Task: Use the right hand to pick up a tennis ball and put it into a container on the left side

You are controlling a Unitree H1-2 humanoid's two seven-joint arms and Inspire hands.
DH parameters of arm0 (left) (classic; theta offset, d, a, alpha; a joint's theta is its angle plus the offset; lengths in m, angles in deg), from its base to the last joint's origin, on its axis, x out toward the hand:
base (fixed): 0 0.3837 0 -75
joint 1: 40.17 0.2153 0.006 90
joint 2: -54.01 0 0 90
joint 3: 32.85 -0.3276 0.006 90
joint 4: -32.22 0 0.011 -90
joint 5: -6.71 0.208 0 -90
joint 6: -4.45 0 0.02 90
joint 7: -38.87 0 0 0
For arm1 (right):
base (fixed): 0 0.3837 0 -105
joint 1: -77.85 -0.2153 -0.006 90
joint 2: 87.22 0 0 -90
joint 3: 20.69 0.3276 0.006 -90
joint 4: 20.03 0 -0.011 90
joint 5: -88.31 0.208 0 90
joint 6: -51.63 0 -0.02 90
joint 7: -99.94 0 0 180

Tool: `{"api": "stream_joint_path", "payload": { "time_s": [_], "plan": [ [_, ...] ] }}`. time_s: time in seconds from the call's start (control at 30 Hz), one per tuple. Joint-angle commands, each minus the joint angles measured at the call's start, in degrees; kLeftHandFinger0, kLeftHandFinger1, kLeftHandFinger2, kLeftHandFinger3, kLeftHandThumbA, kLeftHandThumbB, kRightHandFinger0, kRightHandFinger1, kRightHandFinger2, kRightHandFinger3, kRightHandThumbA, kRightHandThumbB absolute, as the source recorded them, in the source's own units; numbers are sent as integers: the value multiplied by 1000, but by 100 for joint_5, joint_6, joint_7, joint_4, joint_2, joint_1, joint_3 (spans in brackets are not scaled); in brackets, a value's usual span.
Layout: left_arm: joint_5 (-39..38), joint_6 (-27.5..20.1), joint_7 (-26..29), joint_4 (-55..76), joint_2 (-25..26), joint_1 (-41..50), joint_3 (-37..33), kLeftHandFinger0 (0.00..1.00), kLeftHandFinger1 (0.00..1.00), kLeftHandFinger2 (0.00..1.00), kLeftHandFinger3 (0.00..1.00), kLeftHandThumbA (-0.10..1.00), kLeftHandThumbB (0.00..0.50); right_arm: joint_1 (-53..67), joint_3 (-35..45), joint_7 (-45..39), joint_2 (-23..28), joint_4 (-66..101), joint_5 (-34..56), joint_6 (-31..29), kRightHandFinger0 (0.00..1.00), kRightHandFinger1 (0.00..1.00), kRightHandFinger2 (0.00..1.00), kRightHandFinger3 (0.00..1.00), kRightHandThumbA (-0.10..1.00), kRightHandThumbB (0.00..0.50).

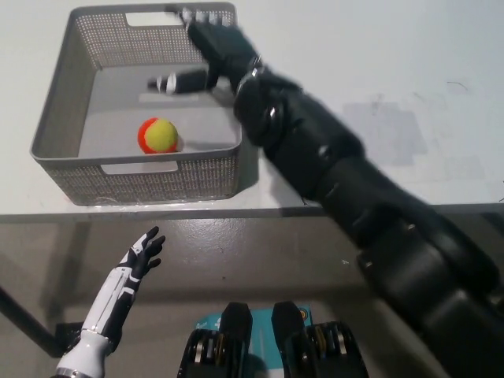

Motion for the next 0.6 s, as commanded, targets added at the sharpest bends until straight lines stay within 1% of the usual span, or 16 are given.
{"api": "stream_joint_path", "payload": {
  "time_s": [0.0, 0.03, 0.07, 0.1, 0.13, 0.17, 0.2, 0.23, 0.27, 0.3, 0.37, 0.4, 0.47, 0.5, 0.57],
  "plan": [
    [81, -70, -64, 187, 119, -77, -41, 1000, 1000, 1000, 1000, 1000, 182, 77, 296, 98, 585, 1542, -42, 16, 1000, 1000, 1000, 1000, 1000, 483],
    [82, -89, -62, 189, 116, -69, -42, 1000, 1000, 1000, 1000, 1000, 174, 284, 417, 13, 802, 2234, -49, 153, 1000, 1000, 1000, 1000, 1000, 478],
    [71, -94, -69, 190, 118, -68, -43, 1000, 1000, 1000, 1000, 1000, 172, 361, 455, -29, 879, 2493, -62, 231, 1000, 1000, 1000, 1000, 1000, 480],
    [20, -94, -136, 190, 184, -75, -37, 1000, 1000, 1000, 1000, 1000, 171, 636, 554, -116, 1106, 3261, -148, 473, 1000, 1000, 1000, 1000, 1000, 469],
    [-7, -82, -155, 189, 192, -78, -36, 1000, 1000, 1000, 1000, 1000, 180, 828, 632, -188, 1269, 3763, -181, 559, 1000, 1000, 1000, 1000, 1000, 461],
    [-14, -74, -159, 190, 192, -79, -35, 1000, 1000, 1000, 1000, 1000, 182, 885, 658, -214, 1313, 3906, -185, 582, 1000, 1000, 1000, 1000, 1000, 460],
    [-59, -7, -168, 201, 179, -82, -26, 1000, 1000, 1000, 1000, 1000, 196, 1110, 747, -266, 1479, 4369, -206, 611, 1000, 1000, 1000, 1000, 1000, 459],
    [-72, -20, -166, 186, 171, -89, -24, 1000, 1000, 1000, 1000, 1000, 189, 1312, 842, -310, 1591, 4761, -203, 674, 1000, 1000, 1000, 1000, 1000, 455],
    [-63, -26, -174, 188, 180, -91, -32, 1000, 1000, 1000, 1000, 1000, 188, 1569, 949, -346, 1742, 5187, -180, 651, 1000, 1000, 1000, 1000, 1000, 434],
    [-62, -27, -175, 189, 181, -91, -33, 1000, 1000, 1000, 1000, 1000, 188, 1601, 962, -357, 1758, 5243, -179, 658, 1000, 1000, 1000, 1000, 1000, 434],
    [8, -36, -167, 182, 222, -107, -32, 1000, 1000, 1000, 1000, 1000, 177, 2290, 1288, -515, 1926, 6287, 56, 874, 1000, 1000, 1000, 1000, 1000, 409],
    [11, -30, -165, 184, 225, -106, -29, 1000, 1000, 1000, 1000, 1000, 176, 2495, 1359, -518, 1967, 6533, 115, 847, 1000, 1000, 1000, 1000, 1000, 389],
    [7, -49, -155, 151, 220, -147, -21, 1000, 1000, 1000, 1000, 1000, 175, 2835, 1475, -490, 2026, 6914, 202, 756, 1000, 1000, 1000, 1000, 1000, 384],
    [6, -67, -154, 144, 214, -145, -24, 1000, 1000, 1000, 1000, 1000, 172, 3170, 1594, -474, 2015, 7218, 386, 706, 1000, 1000, 1000, 1000, 1000, 390],
    [32, -72, -144, 121, 217, -179, -26, 1000, 1000, 1000, 1000, 1000, 171, 3705, 1768, -524, 1966, 7671, 886, 631, 1000, 1000, 1000, 1000, 1000, 386]
  ]
}}
